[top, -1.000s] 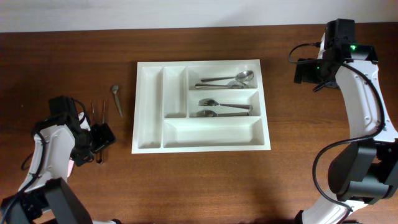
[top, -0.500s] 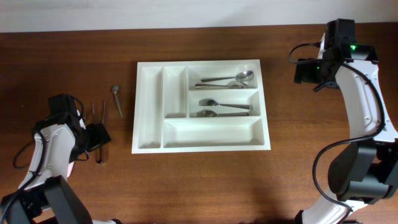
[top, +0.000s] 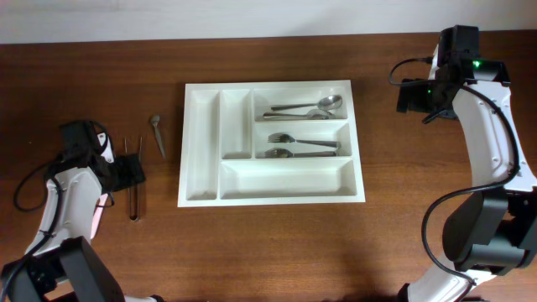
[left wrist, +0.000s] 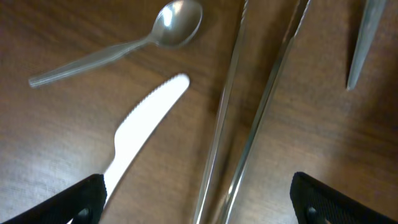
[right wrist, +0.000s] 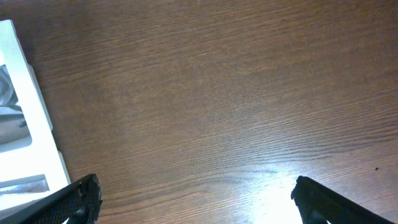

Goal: Pack container
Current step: 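Lower the left gripper and grasp the metal tongs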

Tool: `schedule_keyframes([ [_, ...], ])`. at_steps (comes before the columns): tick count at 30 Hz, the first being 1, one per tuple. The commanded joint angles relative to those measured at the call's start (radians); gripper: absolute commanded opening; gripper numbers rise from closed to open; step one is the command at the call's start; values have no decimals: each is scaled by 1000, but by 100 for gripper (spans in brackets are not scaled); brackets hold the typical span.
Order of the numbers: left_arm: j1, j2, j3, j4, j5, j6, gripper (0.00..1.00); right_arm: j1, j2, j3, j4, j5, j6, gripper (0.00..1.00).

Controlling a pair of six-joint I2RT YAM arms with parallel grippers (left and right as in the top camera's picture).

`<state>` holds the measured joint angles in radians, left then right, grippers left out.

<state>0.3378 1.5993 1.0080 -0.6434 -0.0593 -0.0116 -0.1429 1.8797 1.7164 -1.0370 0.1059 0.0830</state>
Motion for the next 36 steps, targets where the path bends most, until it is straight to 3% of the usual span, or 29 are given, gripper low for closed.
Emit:
schedule_keyframes([
  [1, -3, 39, 6, 15, 16, 37, 96, -2, -33, 10, 1, -5, 11, 99],
  [12, -4, 136, 6, 4, 64, 66, 89, -2, -33, 10, 1, -5, 12, 99],
  [16, -4, 136, 6, 4, 64, 66, 75, -2, -33, 10, 1, -5, 12, 99],
  [18, -4, 136, 6, 4, 74, 65, 73, -2, -33, 10, 1, -5, 11, 99],
  [36, -4, 136, 6, 19, 98, 66, 72, -2, -33, 10, 1, -5, 11, 99],
])
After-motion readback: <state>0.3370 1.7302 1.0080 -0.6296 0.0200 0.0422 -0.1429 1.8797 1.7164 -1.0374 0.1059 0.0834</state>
